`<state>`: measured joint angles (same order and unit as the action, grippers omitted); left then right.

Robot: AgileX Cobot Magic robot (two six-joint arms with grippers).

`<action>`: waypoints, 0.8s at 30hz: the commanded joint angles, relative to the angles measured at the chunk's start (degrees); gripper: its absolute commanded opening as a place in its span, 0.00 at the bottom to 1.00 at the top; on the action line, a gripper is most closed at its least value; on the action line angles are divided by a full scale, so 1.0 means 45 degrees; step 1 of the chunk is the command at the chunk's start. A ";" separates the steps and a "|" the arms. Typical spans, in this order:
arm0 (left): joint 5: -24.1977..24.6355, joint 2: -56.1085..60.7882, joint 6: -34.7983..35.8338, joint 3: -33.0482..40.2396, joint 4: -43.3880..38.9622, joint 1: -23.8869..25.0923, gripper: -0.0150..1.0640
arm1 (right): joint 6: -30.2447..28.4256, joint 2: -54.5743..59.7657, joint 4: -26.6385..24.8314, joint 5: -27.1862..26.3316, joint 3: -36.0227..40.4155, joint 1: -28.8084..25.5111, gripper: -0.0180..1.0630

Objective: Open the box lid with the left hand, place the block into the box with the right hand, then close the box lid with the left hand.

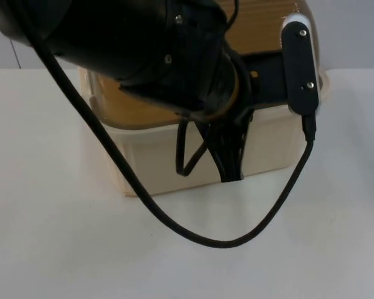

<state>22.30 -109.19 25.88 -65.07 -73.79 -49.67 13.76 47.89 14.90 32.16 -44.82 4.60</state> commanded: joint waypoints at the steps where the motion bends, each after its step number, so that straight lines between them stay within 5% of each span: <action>1: -0.0070 -0.0101 -0.0016 0.0031 0.0152 0.0089 0.01 | -0.0059 -0.0029 0.0076 0.0029 -0.0060 0.0028 0.99; 24: 0.1032 0.0138 -0.0043 0.0031 -0.0352 0.0089 0.01 | -0.0059 -0.0029 0.0046 0.0031 -0.0060 0.0028 0.99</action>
<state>25.05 -109.43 25.67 -65.07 -74.73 -49.53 13.66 47.89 14.90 32.16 -44.82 4.60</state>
